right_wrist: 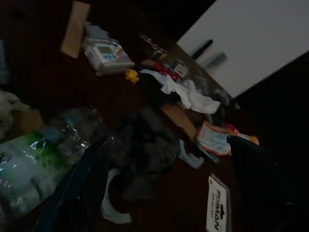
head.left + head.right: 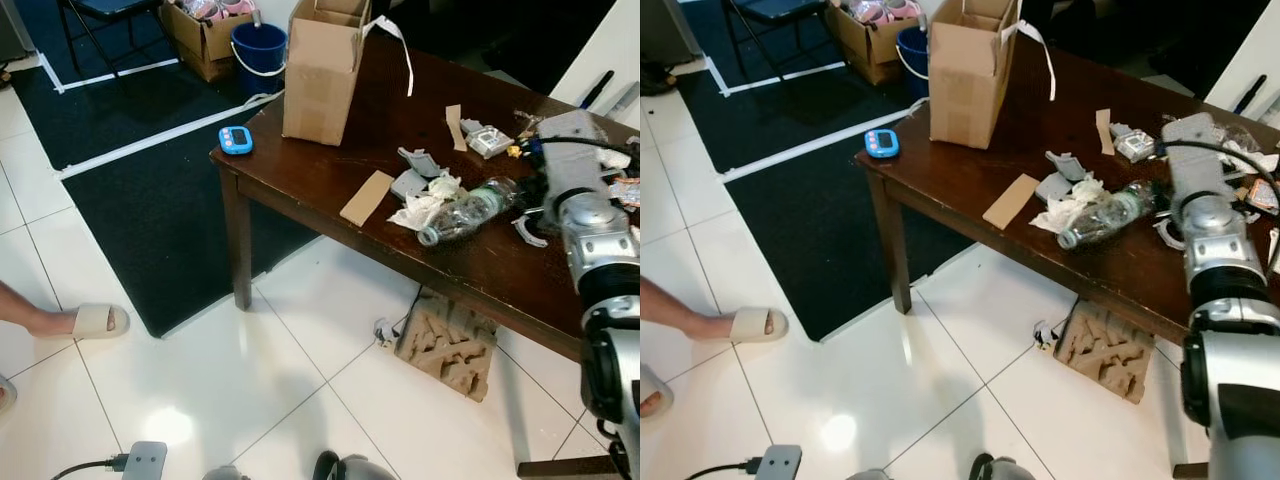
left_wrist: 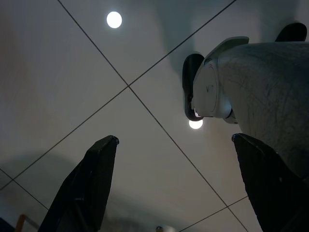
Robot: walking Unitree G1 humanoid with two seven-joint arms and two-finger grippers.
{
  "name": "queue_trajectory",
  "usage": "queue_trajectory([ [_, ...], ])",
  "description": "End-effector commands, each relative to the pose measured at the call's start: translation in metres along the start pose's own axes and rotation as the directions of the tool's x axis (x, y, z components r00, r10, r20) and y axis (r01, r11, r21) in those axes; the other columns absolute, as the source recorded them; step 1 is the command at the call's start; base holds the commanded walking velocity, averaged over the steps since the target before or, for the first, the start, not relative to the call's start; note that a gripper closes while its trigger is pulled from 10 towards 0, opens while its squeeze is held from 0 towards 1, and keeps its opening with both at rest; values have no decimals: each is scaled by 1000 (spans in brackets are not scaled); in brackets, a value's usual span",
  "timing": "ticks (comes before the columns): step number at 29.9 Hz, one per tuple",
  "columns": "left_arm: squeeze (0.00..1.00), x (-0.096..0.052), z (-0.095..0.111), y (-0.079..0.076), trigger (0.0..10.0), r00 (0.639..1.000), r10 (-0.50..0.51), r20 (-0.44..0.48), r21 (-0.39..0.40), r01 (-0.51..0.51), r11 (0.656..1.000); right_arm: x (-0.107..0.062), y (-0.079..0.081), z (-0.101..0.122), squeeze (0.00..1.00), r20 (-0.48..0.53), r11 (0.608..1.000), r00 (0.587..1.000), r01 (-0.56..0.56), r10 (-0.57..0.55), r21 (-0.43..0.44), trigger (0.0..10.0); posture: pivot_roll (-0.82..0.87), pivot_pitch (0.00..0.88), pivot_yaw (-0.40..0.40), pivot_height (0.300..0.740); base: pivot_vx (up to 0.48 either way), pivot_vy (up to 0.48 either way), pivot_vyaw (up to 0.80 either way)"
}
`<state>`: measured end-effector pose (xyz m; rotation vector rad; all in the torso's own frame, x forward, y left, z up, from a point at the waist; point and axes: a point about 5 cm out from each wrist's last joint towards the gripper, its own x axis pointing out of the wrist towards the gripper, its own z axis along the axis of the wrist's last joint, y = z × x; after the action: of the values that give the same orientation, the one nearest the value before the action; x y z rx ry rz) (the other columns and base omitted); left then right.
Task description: Picking trash to rubbish bin
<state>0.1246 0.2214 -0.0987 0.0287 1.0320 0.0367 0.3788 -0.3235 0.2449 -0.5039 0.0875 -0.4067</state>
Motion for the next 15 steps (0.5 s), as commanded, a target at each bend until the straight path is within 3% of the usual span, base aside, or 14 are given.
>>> queue_trajectory([
  [1, 0, -1, -12, -13, 10000, 998, -49, -38, -10, 48, 999, 0, 2, -3, 0, -18, 999, 999, -32, 32, 37, 10000, 219, 172, -87, 740, 0, 0, 0],
  [4, 0, -1, -11, -13, 10000, 998, -48, -38, -10, 48, 999, 0, 8, -2, 0, -19, 994, 997, -78, 79, 79, 10000, 219, 171, -87, 740, 0, 0, 0],
  [5, 0, -1, -11, -13, 10000, 998, -48, -38, -10, 48, 999, -1, 19, -1, 0, -22, 980, 989, -143, 148, 139, 10000, 219, 171, -88, 740, 0, 0, 0],
  [7, 0, -1, -11, -13, 10000, 998, -49, -38, -9, 48, 999, -6, 57, 2, 0, -26, 907, 930, -350, 366, 233, 10000, 218, 168, -89, 740, 0, 0, 0],
  [8, 0, -1, -11, -13, 10000, 998, -49, -38, -9, 48, 999, -6, 57, 2, 0, -26, 907, 930, -350, 366, 233, 10000, 218, 168, -89, 740, 0, 0, 0],
  [10, 0, -1, -11, -13, 10000, 998, -50, -38, -6, 49, 999, -12, 82, 3, 0, -36, 868, 888, -439, 458, 232, 10000, 219, 168, -90, 740, 0, 0, 0],
  [13, 0, 0, -10, -13, 10000, 998, -51, -37, -3, 51, 999, -20, 111, 2, 0, -58, 857, 866, -477, 496, 197, 10000, 219, 168, -90, 740, 0, 0, 0],
  [15, 0, 0, -10, -14, 10000, 998, -51, -37, -4, 51, 999, -22, 117, 1, 0, -68, 860, 866, -478, 495, 178, 10000, 222, 161, -95, 740, 0, 0, 0],
])
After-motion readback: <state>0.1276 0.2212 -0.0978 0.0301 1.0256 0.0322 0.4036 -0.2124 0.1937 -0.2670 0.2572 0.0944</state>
